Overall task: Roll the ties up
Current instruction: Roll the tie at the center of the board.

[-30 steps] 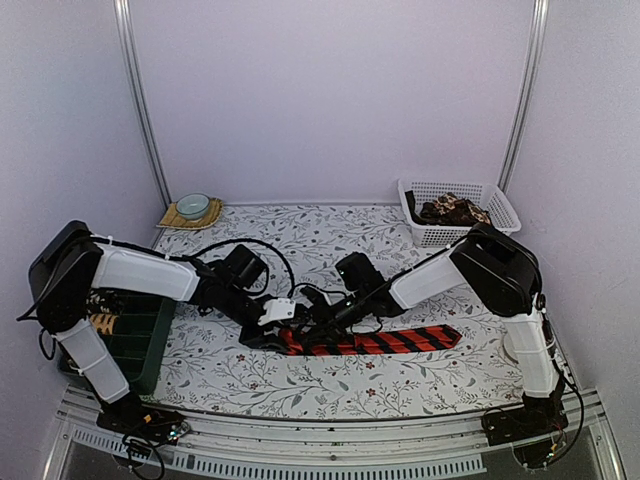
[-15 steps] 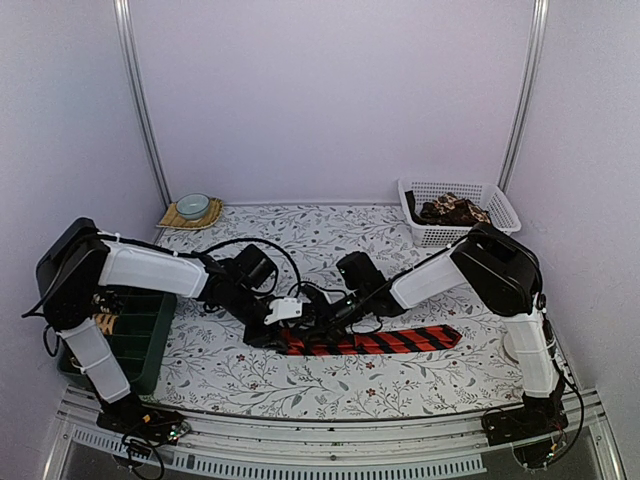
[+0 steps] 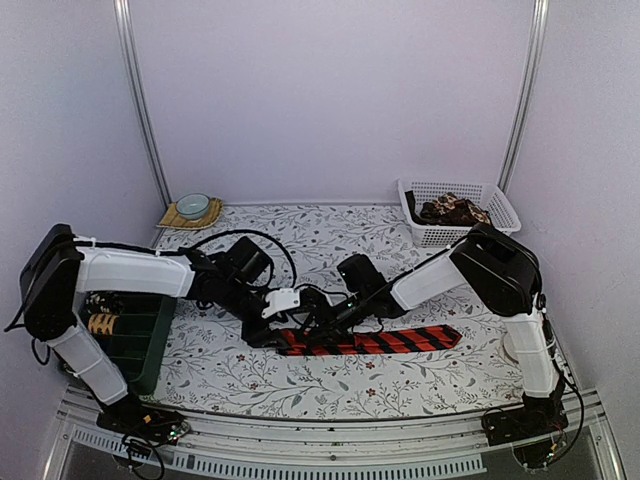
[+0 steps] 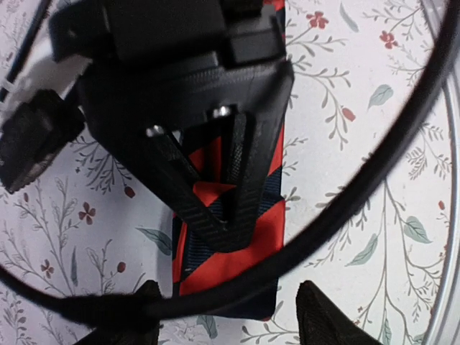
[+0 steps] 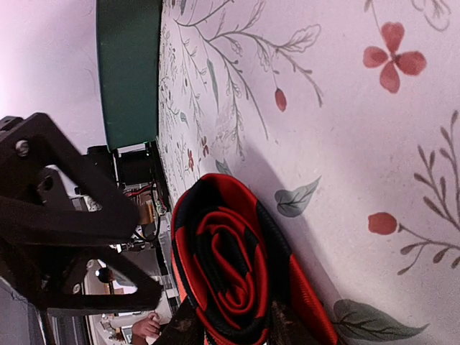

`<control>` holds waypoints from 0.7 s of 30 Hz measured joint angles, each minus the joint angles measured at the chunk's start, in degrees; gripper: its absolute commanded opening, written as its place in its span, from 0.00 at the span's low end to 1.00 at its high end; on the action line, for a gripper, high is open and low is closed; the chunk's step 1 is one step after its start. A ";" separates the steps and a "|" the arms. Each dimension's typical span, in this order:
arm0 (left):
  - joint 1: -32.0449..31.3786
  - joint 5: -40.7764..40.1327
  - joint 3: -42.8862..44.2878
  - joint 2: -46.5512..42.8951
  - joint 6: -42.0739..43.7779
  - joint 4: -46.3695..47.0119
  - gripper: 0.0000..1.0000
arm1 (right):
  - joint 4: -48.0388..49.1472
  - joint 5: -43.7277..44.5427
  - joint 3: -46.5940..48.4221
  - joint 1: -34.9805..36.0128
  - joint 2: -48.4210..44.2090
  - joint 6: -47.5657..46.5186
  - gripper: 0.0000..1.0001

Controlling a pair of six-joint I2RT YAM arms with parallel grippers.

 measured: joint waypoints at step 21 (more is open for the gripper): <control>7.28 9.40 -12.22 -12.68 -48.74 11.52 0.63 | -1.14 0.83 0.33 -0.31 0.02 -1.51 0.23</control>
